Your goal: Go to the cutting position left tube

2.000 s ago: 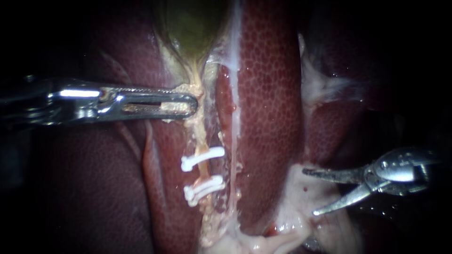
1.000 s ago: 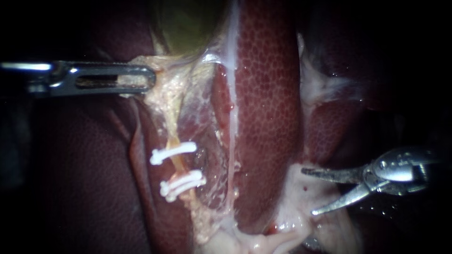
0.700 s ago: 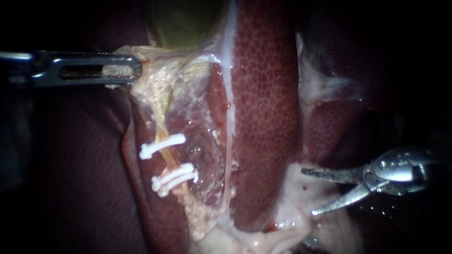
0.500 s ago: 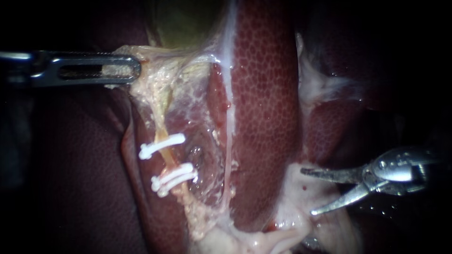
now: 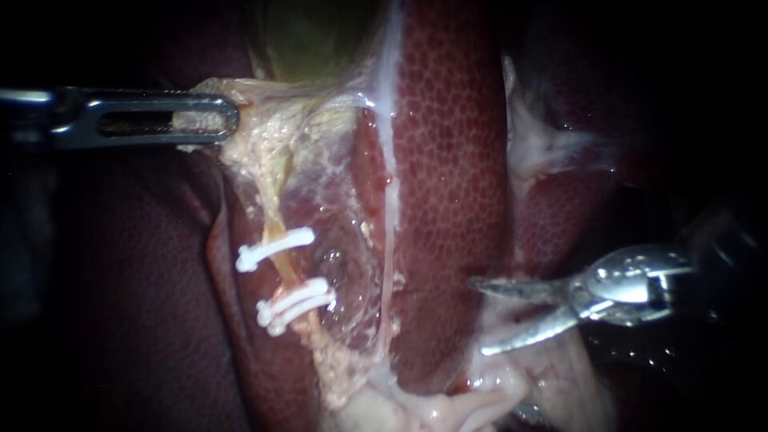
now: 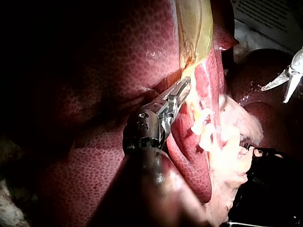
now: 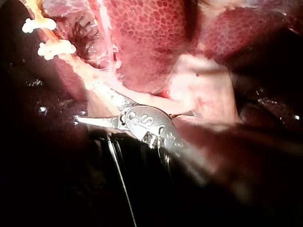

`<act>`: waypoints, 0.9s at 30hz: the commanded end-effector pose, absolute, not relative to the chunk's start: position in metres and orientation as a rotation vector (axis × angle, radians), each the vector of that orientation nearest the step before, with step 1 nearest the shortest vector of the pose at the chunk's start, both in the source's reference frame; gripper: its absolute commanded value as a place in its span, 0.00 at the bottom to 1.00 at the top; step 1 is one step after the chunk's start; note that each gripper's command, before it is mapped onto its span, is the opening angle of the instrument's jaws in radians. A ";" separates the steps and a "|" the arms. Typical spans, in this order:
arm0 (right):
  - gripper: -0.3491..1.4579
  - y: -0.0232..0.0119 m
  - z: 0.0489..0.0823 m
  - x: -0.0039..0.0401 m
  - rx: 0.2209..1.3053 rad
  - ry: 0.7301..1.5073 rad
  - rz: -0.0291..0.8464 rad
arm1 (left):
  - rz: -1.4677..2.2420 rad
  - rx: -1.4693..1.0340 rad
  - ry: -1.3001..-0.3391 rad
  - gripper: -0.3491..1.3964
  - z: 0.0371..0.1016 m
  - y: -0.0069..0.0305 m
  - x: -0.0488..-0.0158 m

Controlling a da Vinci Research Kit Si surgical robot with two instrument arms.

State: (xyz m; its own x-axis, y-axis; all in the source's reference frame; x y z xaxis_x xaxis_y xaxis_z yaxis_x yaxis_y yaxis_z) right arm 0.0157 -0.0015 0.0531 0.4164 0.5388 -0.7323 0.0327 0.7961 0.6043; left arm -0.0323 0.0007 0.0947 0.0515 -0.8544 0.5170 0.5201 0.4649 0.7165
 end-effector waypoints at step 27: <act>0.99 -0.0021 0.0613 0.0269 0.594 1.111 0.349 | -1.088 0.377 -1.080 0.00 0.0947 0.0005 -0.0328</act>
State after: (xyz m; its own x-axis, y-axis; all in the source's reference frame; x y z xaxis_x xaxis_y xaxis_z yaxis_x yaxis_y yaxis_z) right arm 0.0271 -0.0021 0.0615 0.4134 0.5463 -0.7284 0.0239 0.7932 0.6085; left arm -0.0328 0.0005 0.0946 0.0487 -0.8539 0.5182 0.5265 0.4628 0.7132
